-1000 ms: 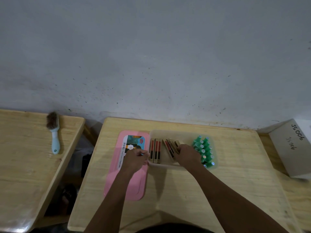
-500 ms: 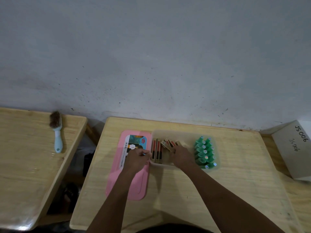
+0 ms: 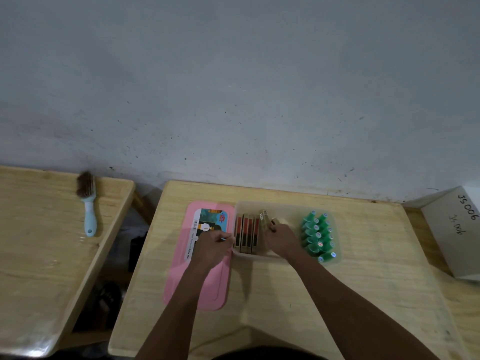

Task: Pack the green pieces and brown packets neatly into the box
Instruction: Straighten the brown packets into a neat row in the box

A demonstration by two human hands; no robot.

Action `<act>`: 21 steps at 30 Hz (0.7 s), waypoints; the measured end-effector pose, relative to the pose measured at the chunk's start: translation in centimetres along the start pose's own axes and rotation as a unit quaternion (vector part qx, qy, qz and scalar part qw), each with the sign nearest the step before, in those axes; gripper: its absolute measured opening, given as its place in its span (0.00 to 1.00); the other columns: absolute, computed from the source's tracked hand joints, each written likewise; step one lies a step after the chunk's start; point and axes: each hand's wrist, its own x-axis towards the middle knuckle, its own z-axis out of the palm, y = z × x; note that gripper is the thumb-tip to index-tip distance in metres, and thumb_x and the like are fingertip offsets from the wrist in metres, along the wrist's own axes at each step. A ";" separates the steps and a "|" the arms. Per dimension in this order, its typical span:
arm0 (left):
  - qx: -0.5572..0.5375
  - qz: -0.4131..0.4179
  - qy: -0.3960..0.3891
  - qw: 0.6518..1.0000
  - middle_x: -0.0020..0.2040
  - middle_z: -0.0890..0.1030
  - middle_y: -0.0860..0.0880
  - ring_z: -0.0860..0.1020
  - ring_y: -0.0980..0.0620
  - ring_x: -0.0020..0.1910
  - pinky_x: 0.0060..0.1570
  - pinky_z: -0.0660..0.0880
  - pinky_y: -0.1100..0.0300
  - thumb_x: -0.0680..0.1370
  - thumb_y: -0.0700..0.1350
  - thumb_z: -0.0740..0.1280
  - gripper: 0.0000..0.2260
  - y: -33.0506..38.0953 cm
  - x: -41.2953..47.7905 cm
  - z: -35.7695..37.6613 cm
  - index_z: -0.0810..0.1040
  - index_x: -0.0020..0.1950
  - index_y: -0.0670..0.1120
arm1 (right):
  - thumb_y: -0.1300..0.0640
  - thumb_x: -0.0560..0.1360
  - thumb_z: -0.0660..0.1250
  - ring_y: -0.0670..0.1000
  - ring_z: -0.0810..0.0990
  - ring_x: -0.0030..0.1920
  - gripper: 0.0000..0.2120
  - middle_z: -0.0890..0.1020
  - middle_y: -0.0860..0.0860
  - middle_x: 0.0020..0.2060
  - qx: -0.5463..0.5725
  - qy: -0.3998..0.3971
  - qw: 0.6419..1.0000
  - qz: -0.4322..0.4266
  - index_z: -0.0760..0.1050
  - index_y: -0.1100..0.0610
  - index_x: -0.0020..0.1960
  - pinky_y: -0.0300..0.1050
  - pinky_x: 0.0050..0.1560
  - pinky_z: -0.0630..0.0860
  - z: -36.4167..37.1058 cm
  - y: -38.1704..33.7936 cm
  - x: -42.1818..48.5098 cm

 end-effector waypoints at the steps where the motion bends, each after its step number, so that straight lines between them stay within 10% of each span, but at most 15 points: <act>1: 0.002 0.002 -0.001 1.000 0.50 0.84 0.44 0.82 0.49 0.44 0.49 0.79 0.55 0.77 0.44 0.68 0.11 0.0 0.0 0.0 0.80 0.57 0.42 | 0.58 0.80 0.57 0.54 0.75 0.40 0.12 0.79 0.58 0.42 0.006 -0.003 1.000 -0.006 0.75 0.61 0.43 0.43 0.38 0.70 0.4 0.2 0.4; 6: 0.018 0.009 0.005 1.000 0.53 0.83 0.44 0.81 0.46 0.52 0.58 0.77 0.45 0.76 0.45 0.68 0.10 -0.2 0.1 0.1 0.81 0.55 0.43 | 0.57 0.80 0.59 0.56 0.82 0.45 0.10 0.83 0.55 0.45 0.047 -0.020 0.998 -0.038 0.78 0.57 0.52 0.57 0.50 0.80 2.0 0.2 1.4; 14: 0.004 0.012 0.004 1.000 0.42 0.83 0.46 0.82 0.50 0.40 0.46 0.78 0.55 0.76 0.44 0.68 0.10 -0.5 0.2 0.1 0.81 0.55 0.41 | 0.57 0.79 0.62 0.50 0.77 0.51 0.13 0.79 0.50 0.54 0.003 -0.099 0.994 -0.046 0.73 0.57 0.63 0.45 0.53 0.72 -0.6 0.1 -0.3; 21: -0.009 0.012 0.011 1.000 0.43 0.84 0.44 0.81 0.52 0.38 0.41 0.76 0.60 0.76 0.43 0.68 0.10 -0.6 0.2 0.3 0.81 0.55 0.42 | 0.57 0.71 0.73 0.49 0.79 0.48 0.06 0.80 0.47 0.47 -0.064 0.080 0.990 -0.102 0.77 0.51 0.43 0.47 0.50 0.76 -0.6 0.4 -1.9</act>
